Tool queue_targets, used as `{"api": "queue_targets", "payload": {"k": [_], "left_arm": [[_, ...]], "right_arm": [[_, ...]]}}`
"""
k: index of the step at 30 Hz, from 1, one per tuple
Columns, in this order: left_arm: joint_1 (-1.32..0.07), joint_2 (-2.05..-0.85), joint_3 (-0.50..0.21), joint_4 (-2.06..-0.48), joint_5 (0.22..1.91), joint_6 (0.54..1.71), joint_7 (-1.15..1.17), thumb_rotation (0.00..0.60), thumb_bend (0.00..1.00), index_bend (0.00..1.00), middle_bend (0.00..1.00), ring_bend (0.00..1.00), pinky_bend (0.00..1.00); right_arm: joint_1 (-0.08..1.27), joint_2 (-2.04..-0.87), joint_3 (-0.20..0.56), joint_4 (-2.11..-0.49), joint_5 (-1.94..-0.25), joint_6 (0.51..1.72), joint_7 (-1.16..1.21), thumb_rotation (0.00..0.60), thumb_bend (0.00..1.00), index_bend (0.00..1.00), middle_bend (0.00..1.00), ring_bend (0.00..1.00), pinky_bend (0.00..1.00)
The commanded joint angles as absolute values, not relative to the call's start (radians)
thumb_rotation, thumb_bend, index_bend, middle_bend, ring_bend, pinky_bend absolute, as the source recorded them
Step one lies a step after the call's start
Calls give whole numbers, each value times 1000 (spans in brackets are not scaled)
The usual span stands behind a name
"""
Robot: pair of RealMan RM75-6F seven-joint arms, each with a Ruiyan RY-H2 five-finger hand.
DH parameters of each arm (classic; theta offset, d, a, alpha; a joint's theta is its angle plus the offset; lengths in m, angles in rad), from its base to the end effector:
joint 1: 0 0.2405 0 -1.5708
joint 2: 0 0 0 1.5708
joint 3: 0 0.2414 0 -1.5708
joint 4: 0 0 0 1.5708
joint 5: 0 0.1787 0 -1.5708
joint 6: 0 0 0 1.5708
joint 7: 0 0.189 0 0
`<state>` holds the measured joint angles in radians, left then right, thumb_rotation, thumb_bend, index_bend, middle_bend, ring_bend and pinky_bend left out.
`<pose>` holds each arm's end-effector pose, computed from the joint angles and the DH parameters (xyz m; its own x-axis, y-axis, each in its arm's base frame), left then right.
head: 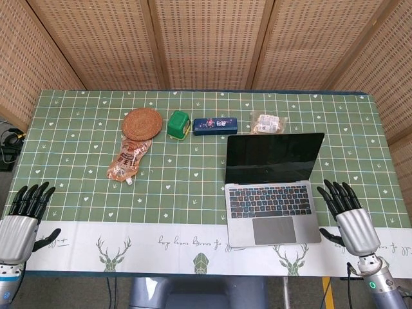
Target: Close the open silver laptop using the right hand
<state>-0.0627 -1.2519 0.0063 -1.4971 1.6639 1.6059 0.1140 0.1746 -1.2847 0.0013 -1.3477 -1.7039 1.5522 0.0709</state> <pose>-0.2669 0.2041 0.1494 0.4782 -0.0692 0.8755 0.8637 -0.1440 -0.4831 -0.2613 -0.2365 0.1375 0.4251 0.0481 0.9039 -0.8615 -0.2849 0.4204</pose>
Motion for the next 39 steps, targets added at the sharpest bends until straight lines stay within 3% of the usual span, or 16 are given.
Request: {"api": "queue_targets", "payload": {"k": [1, 6, 11, 17, 21, 31, 39], "left_arm": [[-63, -1251, 6, -1498, 1664, 1606, 116, 600, 175, 0, 0, 0, 0], [-64, -1250, 2, -1501, 1659, 1605, 115, 600, 175, 0, 0, 0, 0], [-73, -1250, -6, -1498, 1639, 1584, 109, 600, 174, 0, 0, 0, 0], [-75, -1244, -10, -1503, 1634, 1583, 101, 600, 175, 0, 0, 0, 0], [-79, -1239, -13, -1507, 1625, 1573, 97, 600, 175, 0, 0, 0, 0], [-85, -1241, -19, -1508, 1610, 1562, 104, 600, 174, 0, 0, 0, 0], [-87, -1239, -21, -1508, 1611, 1563, 101, 600, 174, 0, 0, 0, 0]], "right_arm": [[184, -1283, 9, -1360, -1700, 1544, 72, 600, 114, 0, 0, 0, 0], [238, -1261, 57, -1422, -1682, 1495, 44, 600, 126, 0, 0, 0, 0], [340, -1215, 149, -1544, -1599, 1364, -40, 600, 222, 0, 0, 0, 0], [443, -1198, 243, -1592, -1472, 1228, -151, 600, 503, 125, 18, 5, 63], [504, -1199, 294, -1604, -1374, 1151, -223, 600, 606, 165, 58, 31, 124], [627, -1227, 340, -1547, -1193, 1012, -346, 600, 820, 223, 86, 50, 123], [716, -1270, 344, -1502, -1047, 945, -475, 600, 889, 221, 75, 46, 121]]}}
